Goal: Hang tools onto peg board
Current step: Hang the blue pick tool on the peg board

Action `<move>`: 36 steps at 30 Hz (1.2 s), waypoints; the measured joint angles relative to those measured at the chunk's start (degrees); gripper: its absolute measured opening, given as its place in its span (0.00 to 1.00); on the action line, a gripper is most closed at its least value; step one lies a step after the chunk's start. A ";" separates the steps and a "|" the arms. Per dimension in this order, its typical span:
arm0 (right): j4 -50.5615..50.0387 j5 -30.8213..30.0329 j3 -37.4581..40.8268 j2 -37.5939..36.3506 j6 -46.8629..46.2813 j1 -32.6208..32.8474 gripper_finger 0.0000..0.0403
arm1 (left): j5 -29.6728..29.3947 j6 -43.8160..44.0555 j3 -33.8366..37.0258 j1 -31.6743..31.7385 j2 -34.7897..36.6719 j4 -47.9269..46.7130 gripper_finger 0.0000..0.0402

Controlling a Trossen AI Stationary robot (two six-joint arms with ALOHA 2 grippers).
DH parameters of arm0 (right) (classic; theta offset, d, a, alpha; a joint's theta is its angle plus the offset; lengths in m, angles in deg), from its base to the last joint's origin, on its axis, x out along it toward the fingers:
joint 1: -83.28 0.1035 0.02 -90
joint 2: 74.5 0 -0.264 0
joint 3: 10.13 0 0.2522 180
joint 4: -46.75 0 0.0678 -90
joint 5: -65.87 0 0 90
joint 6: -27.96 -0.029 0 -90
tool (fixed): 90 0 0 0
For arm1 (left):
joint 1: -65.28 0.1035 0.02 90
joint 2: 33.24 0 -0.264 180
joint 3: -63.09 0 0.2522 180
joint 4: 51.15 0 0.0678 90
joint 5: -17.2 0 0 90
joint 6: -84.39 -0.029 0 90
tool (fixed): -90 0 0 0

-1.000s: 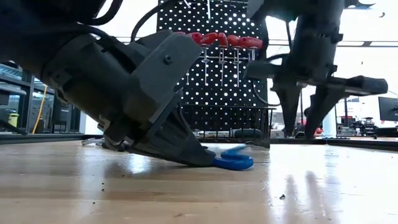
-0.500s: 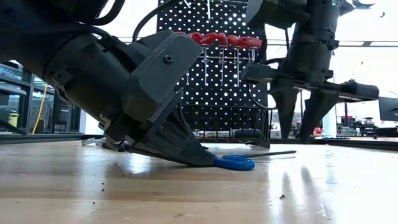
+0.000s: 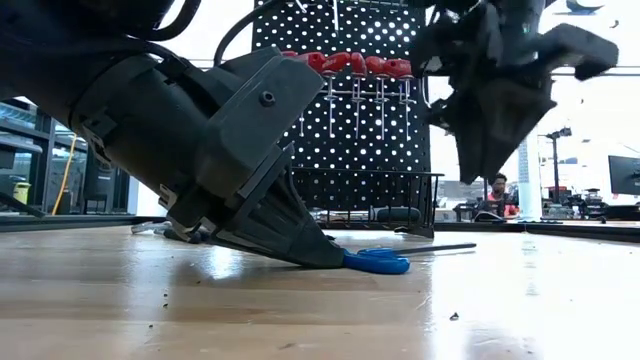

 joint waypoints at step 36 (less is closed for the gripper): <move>4.39 -6.98 -1.26 15.22 16.61 0.92 0.00 | -6.81 -11.66 0.55 0.00 10.58 -6.09 0.00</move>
